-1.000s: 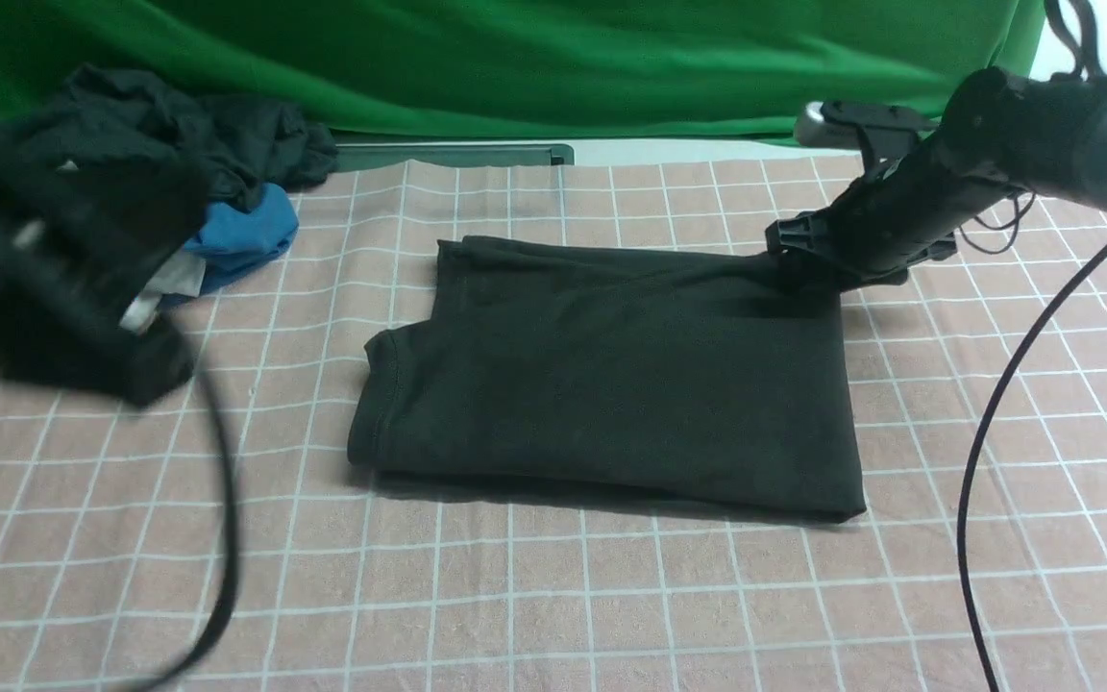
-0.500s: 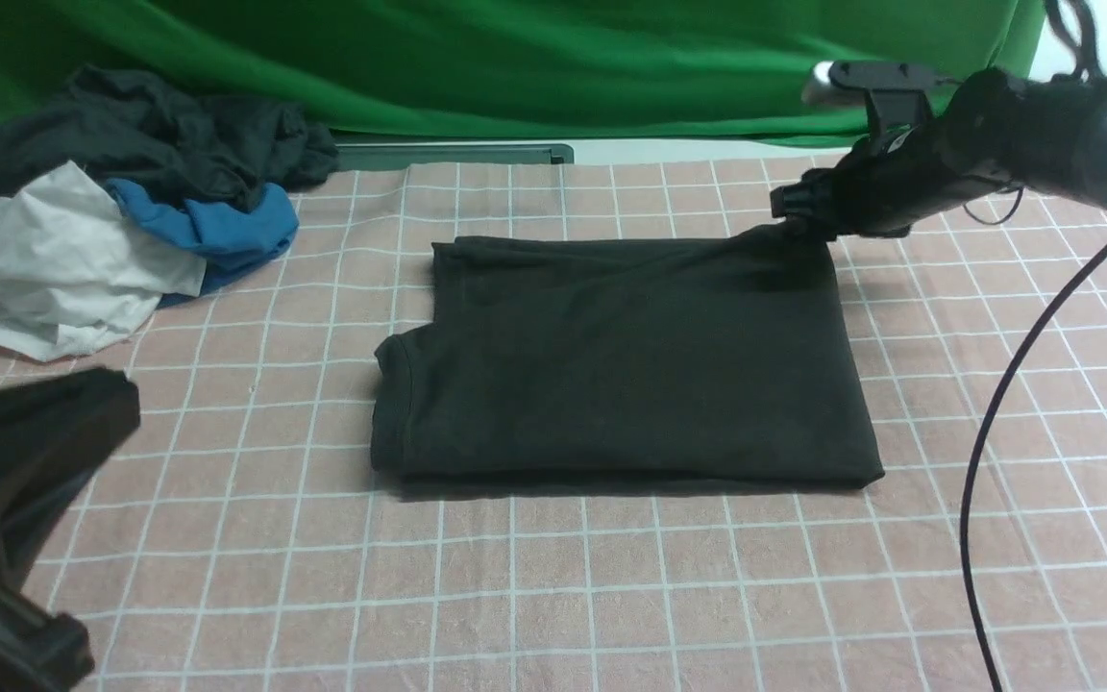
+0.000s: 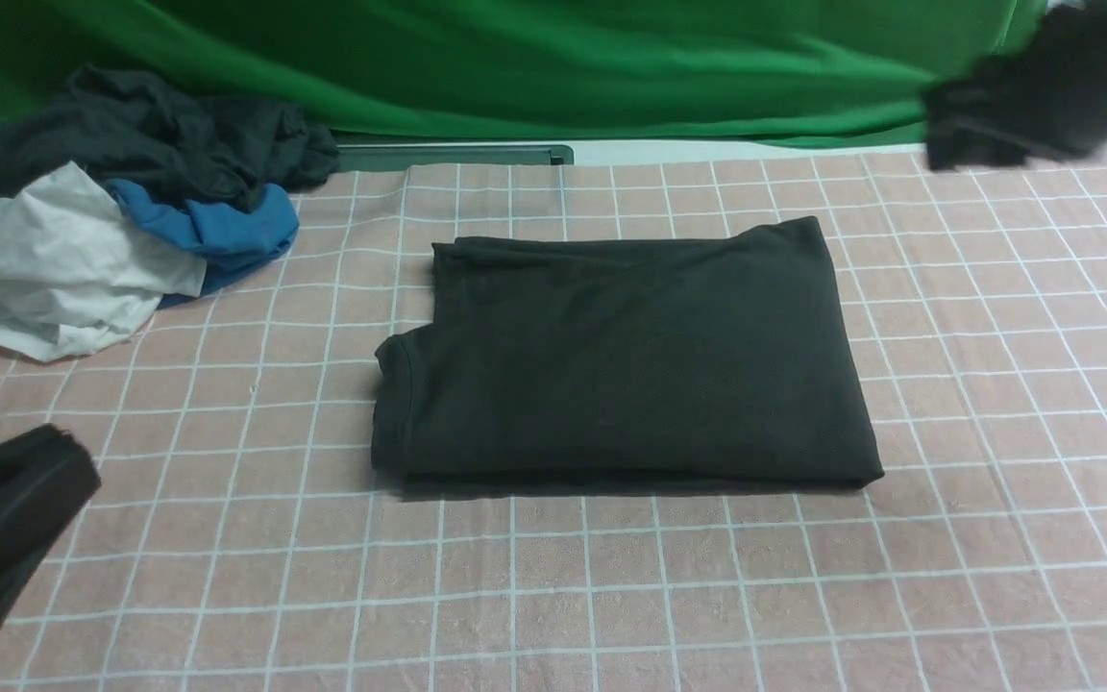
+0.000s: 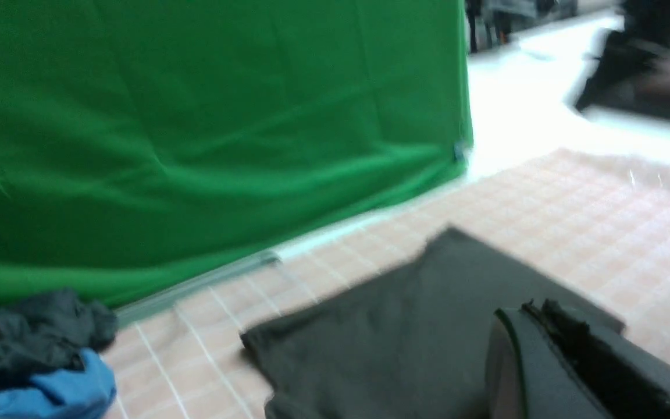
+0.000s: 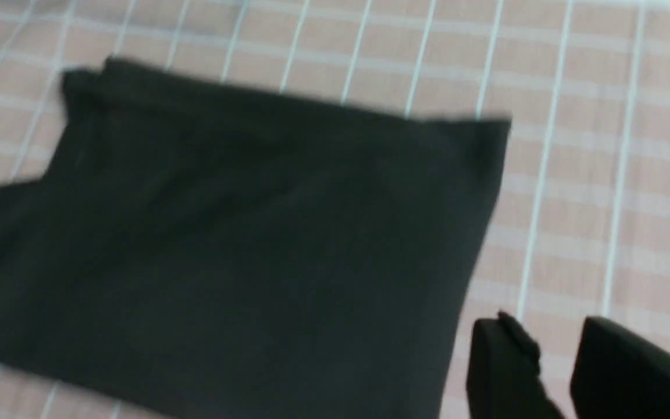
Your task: Fold a long-sleeved shirt over a pink coffee tablecloth.
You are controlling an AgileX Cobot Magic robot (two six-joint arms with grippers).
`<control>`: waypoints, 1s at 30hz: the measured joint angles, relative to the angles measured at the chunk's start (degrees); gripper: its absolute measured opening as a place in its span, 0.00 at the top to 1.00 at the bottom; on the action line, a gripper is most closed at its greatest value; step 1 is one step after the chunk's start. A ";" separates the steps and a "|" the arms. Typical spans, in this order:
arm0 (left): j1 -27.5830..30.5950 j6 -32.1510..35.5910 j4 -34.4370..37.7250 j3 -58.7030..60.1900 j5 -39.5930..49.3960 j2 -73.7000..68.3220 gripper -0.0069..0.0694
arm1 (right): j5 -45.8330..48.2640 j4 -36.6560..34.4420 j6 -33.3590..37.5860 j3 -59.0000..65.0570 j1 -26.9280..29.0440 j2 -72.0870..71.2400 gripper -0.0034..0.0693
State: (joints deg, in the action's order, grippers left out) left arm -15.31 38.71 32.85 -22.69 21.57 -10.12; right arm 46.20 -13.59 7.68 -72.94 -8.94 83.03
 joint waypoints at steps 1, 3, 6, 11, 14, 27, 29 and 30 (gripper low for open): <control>0.00 0.12 0.38 1.22 -2.05 0.81 0.88 | 0.23 0.00 -0.37 3.55 0.00 -4.22 0.71; 0.00 0.20 -0.01 3.25 -5.53 1.69 0.88 | 0.44 0.00 -1.32 10.42 0.00 -12.48 0.71; 0.00 0.20 -1.44 4.95 -7.53 1.76 0.88 | 0.51 0.12 -2.50 19.28 0.00 -23.37 0.71; 0.00 0.20 -2.66 6.92 -7.38 1.76 0.88 | 0.15 0.17 -3.25 30.44 0.00 -38.08 0.71; 0.00 0.24 -4.23 7.07 -6.47 1.76 0.88 | -3.01 0.17 -4.02 37.42 0.00 -48.10 0.71; 0.00 0.38 -5.94 7.07 -6.42 1.76 0.88 | -6.10 0.13 -4.28 43.44 0.00 -58.53 0.69; 0.00 0.38 -5.98 7.07 -6.42 1.76 0.88 | -6.16 0.19 -4.28 43.44 0.00 -58.58 0.67; 0.00 0.38 -5.98 7.07 -6.42 1.76 0.88 | -6.21 0.20 -4.22 43.44 0.00 -58.58 0.67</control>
State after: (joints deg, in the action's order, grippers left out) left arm -15.31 39.08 26.86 -15.62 15.15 -8.36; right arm 39.99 -13.39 3.46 -29.49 -8.94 24.45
